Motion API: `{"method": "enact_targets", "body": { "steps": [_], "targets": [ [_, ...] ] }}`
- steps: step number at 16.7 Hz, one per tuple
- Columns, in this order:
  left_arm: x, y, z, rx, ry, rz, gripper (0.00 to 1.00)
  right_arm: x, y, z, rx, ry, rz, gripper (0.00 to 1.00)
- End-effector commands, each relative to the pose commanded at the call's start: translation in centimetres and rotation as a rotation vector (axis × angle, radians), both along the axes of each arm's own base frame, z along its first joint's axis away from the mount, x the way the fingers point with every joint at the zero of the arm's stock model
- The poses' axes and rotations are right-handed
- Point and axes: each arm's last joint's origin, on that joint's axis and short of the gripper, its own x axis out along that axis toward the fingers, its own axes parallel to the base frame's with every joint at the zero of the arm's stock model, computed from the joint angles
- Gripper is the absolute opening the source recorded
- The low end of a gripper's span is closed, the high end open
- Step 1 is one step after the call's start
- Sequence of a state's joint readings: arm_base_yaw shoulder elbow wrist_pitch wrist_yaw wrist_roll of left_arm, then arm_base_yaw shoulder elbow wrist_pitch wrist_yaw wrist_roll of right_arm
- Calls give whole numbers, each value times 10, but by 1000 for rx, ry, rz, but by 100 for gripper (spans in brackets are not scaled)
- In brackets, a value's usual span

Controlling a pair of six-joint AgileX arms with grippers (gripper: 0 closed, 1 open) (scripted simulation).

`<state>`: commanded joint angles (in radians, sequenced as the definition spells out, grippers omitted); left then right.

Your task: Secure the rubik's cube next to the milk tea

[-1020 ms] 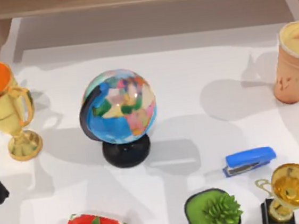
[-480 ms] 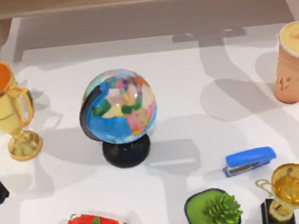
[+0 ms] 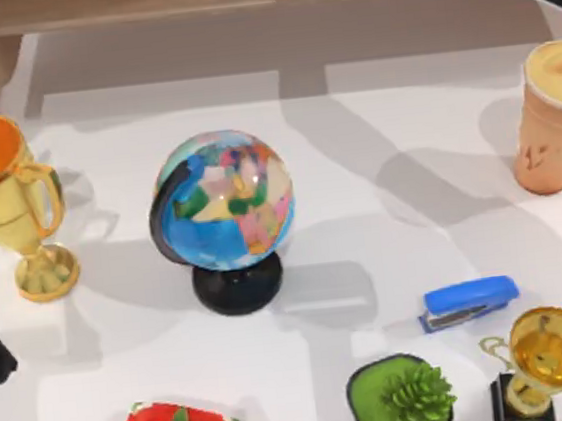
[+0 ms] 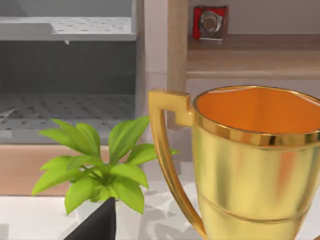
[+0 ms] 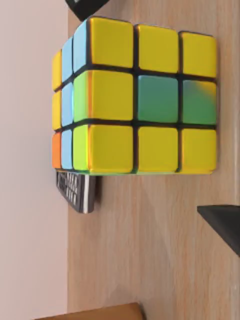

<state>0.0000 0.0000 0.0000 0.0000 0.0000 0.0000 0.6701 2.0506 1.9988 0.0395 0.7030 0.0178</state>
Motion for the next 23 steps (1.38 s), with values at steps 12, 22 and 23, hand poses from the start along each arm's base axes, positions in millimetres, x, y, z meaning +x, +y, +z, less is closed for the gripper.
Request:
{"method": "enact_targets", "body": {
  "steps": [12,22,23],
  "targets": [
    [0,0,0,0,0,0,100,19,4,4,1,-1,0,100],
    [0,0,0,0,0,0,100,61,6,-2,1,-1,0,100],
    [0,0,0,0,0,0,100,61,6,-3,1,-1,0,100]
  ]
}}
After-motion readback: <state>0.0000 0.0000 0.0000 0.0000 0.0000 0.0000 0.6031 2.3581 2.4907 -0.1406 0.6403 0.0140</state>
